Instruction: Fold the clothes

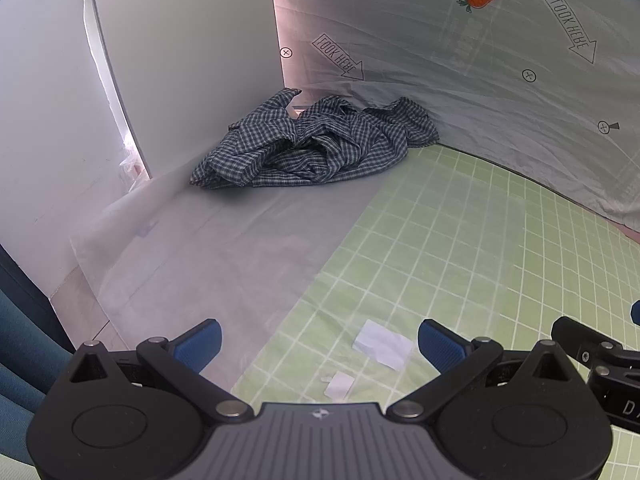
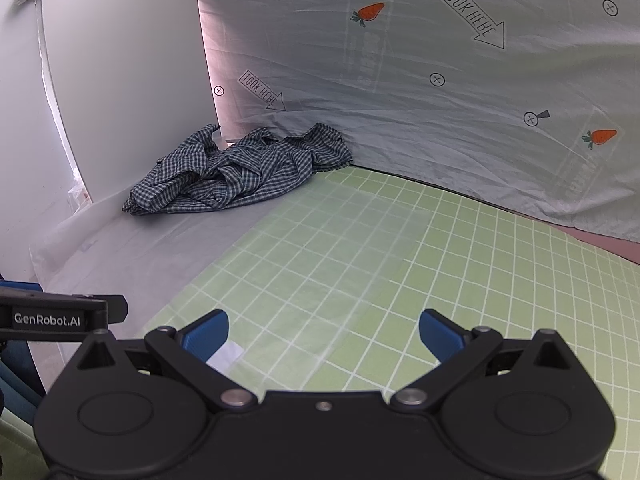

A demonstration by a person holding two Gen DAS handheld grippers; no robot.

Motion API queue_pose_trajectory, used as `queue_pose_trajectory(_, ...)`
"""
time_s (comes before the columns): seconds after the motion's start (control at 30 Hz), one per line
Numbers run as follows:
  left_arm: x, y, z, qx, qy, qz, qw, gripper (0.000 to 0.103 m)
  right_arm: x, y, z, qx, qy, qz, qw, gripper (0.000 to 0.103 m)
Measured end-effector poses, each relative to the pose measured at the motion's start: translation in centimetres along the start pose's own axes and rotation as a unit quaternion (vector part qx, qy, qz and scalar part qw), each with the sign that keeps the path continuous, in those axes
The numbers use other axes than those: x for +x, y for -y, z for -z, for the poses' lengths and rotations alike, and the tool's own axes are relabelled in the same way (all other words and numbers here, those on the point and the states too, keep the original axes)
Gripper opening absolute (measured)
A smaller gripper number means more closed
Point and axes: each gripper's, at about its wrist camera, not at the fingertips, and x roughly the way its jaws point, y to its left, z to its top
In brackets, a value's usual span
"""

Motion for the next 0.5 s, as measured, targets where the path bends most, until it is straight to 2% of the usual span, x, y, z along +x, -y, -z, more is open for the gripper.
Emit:
queue_pose_trajectory(0.2, 1.0, 0.3, -0.6, 0.008, -0.018, 0.003, 0.9998, 0.103, 1.4, 0.5, -1.3, -0.005, -0.005, 0.009, 1.0, 0.103)
queue_pose_trajectory(0.37, 2.7, 0.1, -2.6, 0.006, -0.031, -0.007, 0.9995, 0.103, 3.8, 1.5, -3.5, 0.003, -0.011, 0.017, 1.0, 0.103)
queue_pose_trajectory(0.5, 4.6, -0.4, -5.4, -0.004, -0.029, -0.022, 0.9993, 0.103, 6.8, 2.0, -6.0, 0.008, -0.013, 0.018, 1.0, 0.103)
